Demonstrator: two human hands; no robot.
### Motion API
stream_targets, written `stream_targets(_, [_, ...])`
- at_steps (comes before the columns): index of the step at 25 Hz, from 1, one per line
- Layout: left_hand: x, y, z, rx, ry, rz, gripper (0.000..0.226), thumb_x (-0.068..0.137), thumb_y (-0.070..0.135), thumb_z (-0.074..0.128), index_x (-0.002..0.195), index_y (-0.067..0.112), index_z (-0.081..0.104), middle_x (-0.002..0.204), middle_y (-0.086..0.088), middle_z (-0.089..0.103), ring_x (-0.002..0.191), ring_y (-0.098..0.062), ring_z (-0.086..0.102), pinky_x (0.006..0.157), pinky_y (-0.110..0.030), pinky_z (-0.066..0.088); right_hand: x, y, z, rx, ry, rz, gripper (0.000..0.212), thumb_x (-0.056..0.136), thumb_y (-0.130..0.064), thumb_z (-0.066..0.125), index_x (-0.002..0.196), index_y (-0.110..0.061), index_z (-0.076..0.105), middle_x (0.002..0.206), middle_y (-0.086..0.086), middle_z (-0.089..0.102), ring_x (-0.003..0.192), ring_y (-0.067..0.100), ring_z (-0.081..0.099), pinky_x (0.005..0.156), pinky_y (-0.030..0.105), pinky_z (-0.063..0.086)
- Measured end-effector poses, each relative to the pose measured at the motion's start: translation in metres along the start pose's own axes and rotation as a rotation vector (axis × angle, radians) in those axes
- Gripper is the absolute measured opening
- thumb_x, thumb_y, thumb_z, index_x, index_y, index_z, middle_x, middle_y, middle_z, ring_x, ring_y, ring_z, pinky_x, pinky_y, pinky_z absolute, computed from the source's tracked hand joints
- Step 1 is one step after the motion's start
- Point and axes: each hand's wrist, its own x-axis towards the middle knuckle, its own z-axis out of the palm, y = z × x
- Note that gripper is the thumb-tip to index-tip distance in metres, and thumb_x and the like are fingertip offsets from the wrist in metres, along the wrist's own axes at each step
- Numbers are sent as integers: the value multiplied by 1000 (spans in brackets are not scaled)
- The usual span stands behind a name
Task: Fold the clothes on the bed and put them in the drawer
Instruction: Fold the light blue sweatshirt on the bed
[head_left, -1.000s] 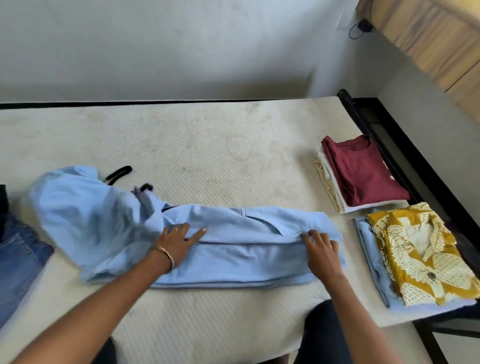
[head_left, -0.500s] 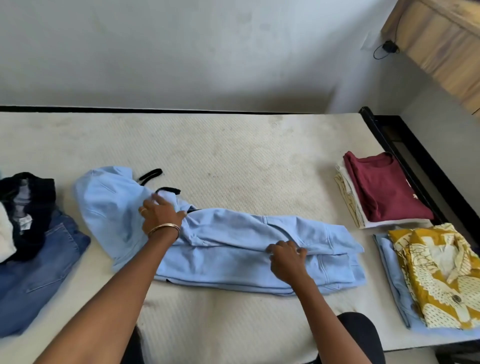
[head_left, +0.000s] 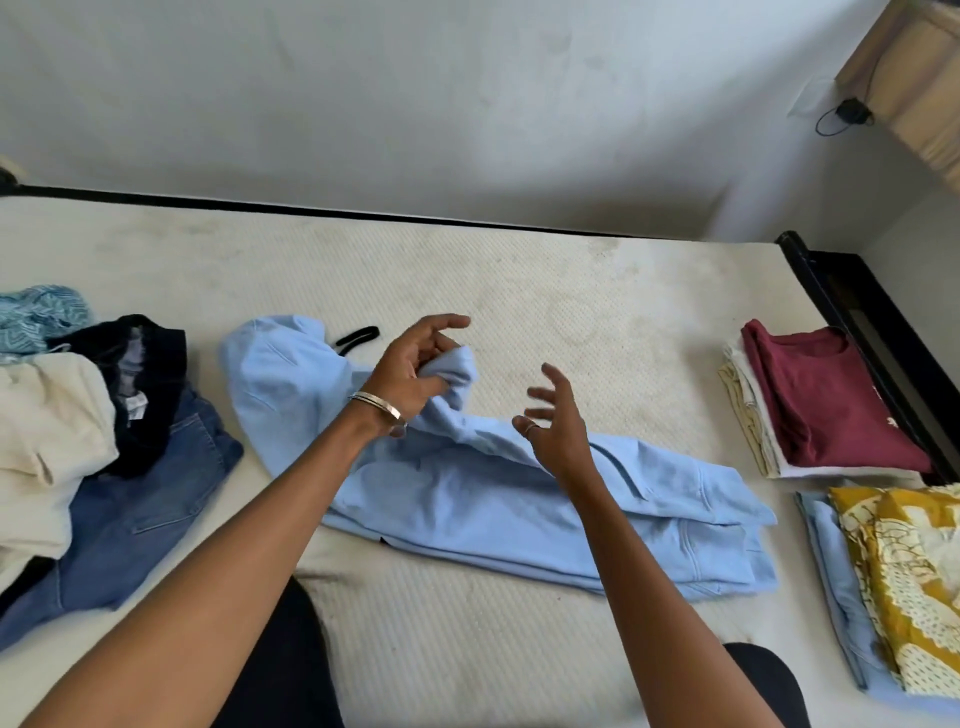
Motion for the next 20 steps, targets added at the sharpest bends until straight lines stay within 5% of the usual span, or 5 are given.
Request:
stream_targets(5, [-19, 22, -15, -187, -515, -200, 82, 66, -16, 75, 133, 27, 55, 110, -12, 56, 109, -19, 58, 93, -28, 51, 15, -27, 4, -553, -180, -427, 57, 72, -43, 66, 127, -29, 60, 148, -17, 39, 136, 21, 35, 93, 44, 33])
stream_targets(7, [-18, 11, -25, 75, -523, -267, 92, 66, -2, 84, 142, 31, 42, 130, -5, 55, 119, -18, 55, 98, -30, 49, 9, -34, -7, -566, -273, -402, 29, 66, -32, 59, 92, -22, 67, 102, -13, 61, 99, 19, 57, 83, 40, 37])
stream_targets(10, [-22, -20, -37, 894, -772, -444, 104, 63, 27, 88, 145, 41, 27, 138, 7, 42, 123, -18, 43, 102, -35, 40, -6, -36, -31, -434, -388, -436, 7, 68, -30, 58, 68, -27, 51, 59, -15, 43, 53, 4, 40, 58, 22, 33])
stream_targets(15, [-55, -69, -22, 1573, -737, -341, 26, 89, 38, 53, 113, 32, 61, 119, 6, 59, 120, -19, 46, 99, -41, 31, -24, -22, -42, -1111, -848, 241, 54, 77, -60, 71, 114, -22, 59, 99, -5, 61, 89, 15, 57, 75, 28, 43])
stream_targets(20, [-54, -79, -47, 1572, -651, -319, 38, 93, 52, 47, 123, 30, 52, 129, 3, 54, 117, -22, 52, 91, -37, 38, -19, -13, -60, -1068, -745, 375, 58, 79, -62, 68, 109, -13, 61, 101, -1, 65, 91, 17, 61, 78, 28, 46])
